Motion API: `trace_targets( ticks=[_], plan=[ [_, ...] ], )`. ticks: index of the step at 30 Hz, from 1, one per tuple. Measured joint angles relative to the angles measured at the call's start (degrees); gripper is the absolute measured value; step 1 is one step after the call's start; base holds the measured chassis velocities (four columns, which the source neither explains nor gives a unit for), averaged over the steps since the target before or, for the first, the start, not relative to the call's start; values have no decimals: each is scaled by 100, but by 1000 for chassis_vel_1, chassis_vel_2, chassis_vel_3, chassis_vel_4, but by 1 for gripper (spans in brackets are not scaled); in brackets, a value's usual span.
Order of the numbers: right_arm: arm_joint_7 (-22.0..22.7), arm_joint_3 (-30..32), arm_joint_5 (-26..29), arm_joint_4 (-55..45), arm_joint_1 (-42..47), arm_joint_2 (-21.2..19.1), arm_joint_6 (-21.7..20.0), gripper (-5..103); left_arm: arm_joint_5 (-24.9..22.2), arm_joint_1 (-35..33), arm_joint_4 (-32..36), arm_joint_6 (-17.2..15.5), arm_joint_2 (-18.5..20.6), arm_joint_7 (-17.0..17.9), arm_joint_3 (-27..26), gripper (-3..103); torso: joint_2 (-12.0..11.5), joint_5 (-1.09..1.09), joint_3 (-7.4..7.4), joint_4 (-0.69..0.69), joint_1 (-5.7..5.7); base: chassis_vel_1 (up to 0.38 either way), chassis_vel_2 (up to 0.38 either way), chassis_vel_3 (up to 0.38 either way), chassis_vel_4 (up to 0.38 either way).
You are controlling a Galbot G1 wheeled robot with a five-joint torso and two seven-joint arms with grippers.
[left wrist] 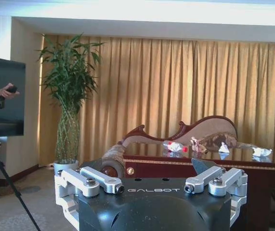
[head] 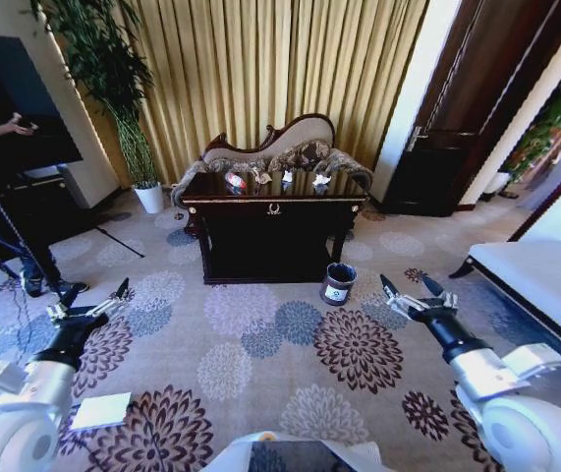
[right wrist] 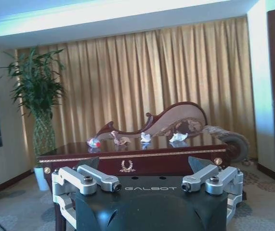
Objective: Move to the front of the table and place the trash on the table into the trash bin.
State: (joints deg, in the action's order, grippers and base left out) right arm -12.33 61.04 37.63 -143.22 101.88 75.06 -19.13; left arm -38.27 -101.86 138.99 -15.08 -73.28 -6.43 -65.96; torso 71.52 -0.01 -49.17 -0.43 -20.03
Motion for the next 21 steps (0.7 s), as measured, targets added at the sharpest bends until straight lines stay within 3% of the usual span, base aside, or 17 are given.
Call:
trace_targets(
  ticks=[7,10,21],
  plan=[
    [-86,11,-108,237,35,-283,130,100,-120,-92,-121,16,190,-99,-78,100,0,0,0,1,0,0,0,0,0],
    [363,-3,-243,289,-45,-238,156,100,-106,-50,-232,-7,236,141,75,100,0,-1,0,0,0,0,0,0,0],
    [571,-9,-232,220,-43,-153,119,100,-130,-41,-104,-145,270,254,-22,100,0,0,0,0,0,0,0,0,0]
  ],
)
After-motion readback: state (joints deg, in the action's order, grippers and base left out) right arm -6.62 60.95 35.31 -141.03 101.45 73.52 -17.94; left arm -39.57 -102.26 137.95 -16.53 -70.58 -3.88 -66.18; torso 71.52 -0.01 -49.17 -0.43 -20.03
